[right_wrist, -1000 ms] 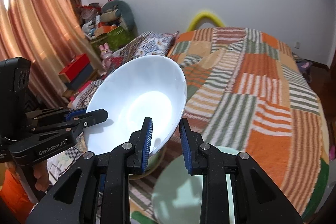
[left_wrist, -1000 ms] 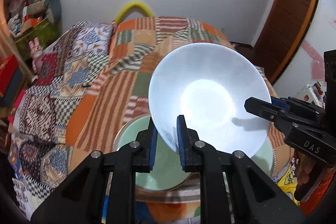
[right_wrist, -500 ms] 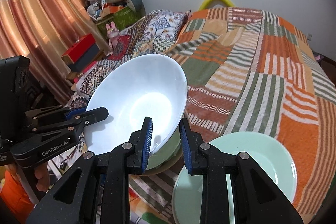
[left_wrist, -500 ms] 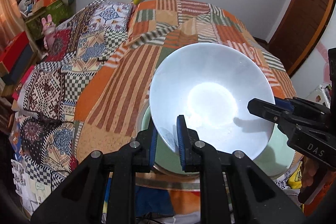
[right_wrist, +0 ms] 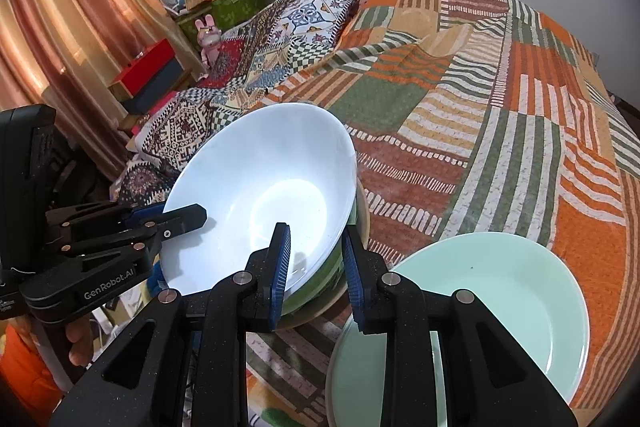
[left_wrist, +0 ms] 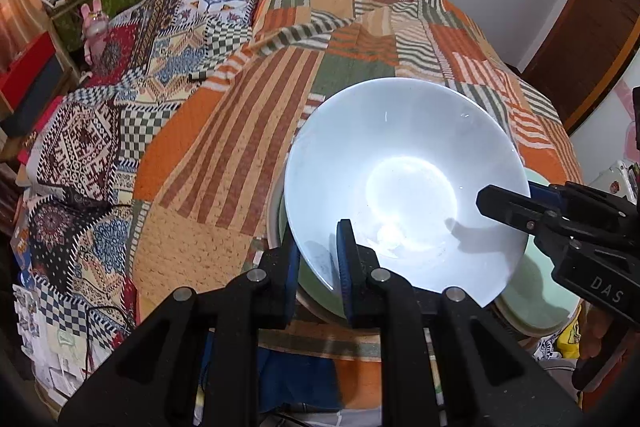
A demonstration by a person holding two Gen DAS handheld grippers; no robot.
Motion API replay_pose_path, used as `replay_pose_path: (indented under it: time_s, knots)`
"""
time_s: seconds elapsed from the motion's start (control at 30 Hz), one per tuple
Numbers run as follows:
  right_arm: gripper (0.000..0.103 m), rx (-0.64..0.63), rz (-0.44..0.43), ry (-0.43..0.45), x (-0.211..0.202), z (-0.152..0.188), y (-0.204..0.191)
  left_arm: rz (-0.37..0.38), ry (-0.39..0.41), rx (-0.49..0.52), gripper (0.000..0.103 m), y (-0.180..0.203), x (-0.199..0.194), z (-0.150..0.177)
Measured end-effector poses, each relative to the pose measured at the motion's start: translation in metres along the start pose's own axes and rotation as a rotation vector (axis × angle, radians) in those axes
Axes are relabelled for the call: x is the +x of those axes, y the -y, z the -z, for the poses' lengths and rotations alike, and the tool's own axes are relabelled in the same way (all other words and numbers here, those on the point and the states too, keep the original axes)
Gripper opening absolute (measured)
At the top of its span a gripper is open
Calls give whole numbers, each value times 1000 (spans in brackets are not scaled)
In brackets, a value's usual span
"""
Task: Organize plates and bowls
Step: 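Lower the white bowl onto the mint bowl while the right gripper holds the stack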
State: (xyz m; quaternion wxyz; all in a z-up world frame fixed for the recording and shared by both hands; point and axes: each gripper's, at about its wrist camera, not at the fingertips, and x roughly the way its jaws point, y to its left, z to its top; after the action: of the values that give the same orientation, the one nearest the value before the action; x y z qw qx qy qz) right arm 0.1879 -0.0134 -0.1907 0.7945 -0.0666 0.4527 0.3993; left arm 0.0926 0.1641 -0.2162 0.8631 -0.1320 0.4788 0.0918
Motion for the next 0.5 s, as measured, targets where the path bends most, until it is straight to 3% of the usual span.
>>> replay_pose_path:
  time_s: [0.5]
  knots:
    - [24, -33, 33, -14, 10, -1, -6, 11, -39, -23, 17, -7, 18, 6]
